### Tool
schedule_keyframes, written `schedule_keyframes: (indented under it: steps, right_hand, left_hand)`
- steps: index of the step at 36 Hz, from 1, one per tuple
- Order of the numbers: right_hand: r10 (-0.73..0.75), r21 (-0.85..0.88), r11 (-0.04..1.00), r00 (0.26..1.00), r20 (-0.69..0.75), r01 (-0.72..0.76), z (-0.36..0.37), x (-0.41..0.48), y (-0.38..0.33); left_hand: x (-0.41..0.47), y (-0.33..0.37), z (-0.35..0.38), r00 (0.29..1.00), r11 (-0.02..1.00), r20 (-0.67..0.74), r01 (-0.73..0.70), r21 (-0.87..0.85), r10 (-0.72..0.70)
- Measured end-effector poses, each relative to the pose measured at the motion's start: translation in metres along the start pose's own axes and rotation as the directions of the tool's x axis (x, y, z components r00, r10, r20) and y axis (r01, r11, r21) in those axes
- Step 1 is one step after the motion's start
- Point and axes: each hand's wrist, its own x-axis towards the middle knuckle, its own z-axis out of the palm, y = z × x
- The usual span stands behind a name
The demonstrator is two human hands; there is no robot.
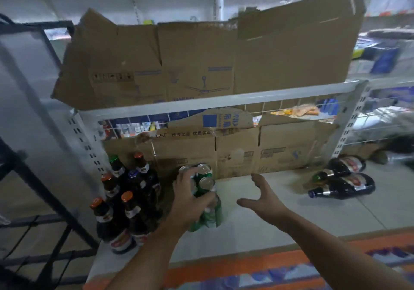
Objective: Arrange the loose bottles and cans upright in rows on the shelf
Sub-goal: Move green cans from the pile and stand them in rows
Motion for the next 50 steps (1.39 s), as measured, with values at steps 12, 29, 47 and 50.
schedule_keyframes:
  steps: [12, 29, 47, 50]
  right_hand:
    - [0.028, -0.039, 0.998, 0.923, -0.385, -0.046, -0.245, -0.137, 0.079]
    - [0.274, 0.18, 0.961, 0.673, -0.687, -0.208, -0.48, -0.295, 0.223]
    - [0.347, 0.102, 0.924, 0.698, -0.626, -0.368, -0.609, -0.108, 0.282]
    - [0.349, 0.08, 0.919, 0.703, -0.62, -0.385, -0.632, -0.075, 0.288]
  left_hand:
    - [-0.05, 0.136, 0.254, 0.91, 0.995, 0.406, -0.098, 0.024, 0.08]
    - [-0.106, 0.261, 0.544, 0.705, 0.987, 0.705, -0.155, 0.044, 0.079]
    - [0.057, 0.242, 0.728, 0.704, 1.0, 0.71, 0.004, 0.01, -0.01]
    - [0.091, 0.23, 0.755, 0.708, 0.999, 0.706, -0.029, 0.018, 0.008]
